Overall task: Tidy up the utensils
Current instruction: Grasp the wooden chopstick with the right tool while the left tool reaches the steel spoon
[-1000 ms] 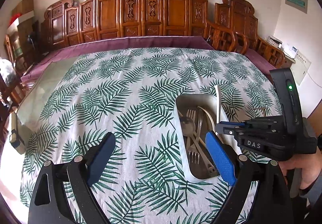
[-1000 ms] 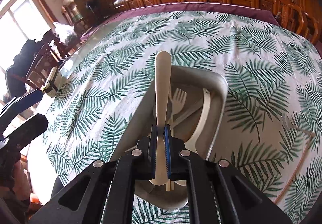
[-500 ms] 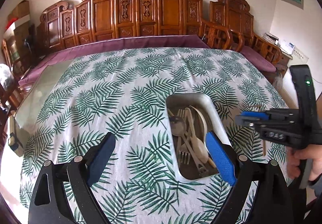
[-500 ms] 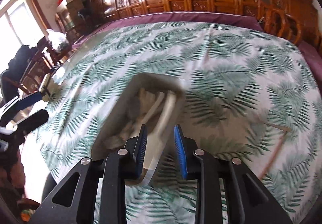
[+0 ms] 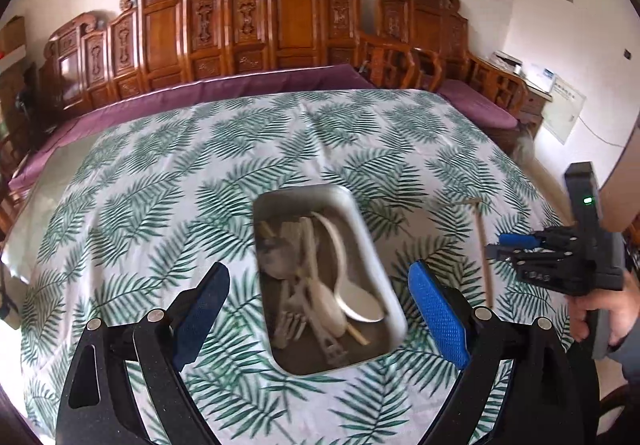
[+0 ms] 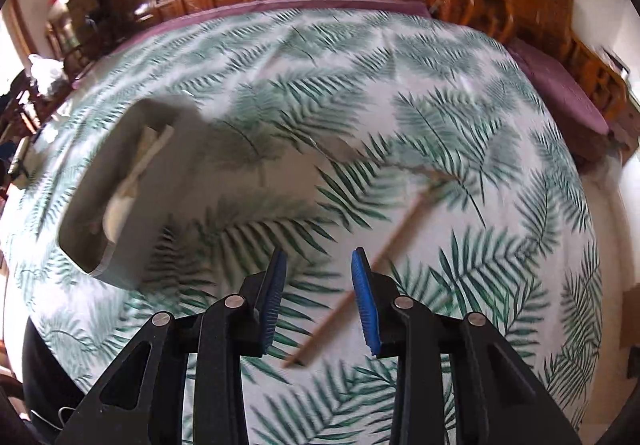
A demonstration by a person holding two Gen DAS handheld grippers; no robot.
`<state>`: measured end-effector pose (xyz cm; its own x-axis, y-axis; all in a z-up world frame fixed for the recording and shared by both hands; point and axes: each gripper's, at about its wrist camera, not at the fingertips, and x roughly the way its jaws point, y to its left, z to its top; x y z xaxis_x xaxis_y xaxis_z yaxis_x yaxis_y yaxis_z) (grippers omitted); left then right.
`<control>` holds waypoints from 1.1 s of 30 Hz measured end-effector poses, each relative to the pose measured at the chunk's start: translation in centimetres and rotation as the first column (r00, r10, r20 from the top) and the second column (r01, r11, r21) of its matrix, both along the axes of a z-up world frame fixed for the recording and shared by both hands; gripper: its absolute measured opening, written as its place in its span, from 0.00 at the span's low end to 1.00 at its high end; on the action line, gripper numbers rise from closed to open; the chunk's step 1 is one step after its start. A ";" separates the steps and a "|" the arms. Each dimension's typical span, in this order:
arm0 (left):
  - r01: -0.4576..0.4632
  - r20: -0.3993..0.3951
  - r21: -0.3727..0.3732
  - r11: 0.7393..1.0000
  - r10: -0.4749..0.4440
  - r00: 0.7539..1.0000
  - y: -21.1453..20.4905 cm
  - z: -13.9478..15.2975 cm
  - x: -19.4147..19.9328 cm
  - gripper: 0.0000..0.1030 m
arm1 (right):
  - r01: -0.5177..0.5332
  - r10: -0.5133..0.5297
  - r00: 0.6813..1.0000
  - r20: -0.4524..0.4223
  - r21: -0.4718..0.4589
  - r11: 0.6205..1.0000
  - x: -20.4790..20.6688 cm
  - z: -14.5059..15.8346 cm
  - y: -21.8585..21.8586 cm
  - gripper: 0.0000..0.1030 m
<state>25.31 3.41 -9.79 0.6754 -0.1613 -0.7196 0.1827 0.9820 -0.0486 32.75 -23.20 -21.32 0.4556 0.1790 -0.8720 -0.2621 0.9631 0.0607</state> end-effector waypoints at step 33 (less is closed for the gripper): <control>0.196 -0.072 0.006 0.981 -0.195 0.978 -10.9 -3.0 1.7 0.85 | 0.128 -0.131 0.988 -0.080 -0.045 0.991 -0.6 -4.8 -7.8 0.06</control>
<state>26.96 -7.52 -12.83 0.5788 -0.2755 -0.7675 0.3678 0.9282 -0.0559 32.16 -31.01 -26.08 0.3985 0.0881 -0.9129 -0.1305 0.9907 0.0387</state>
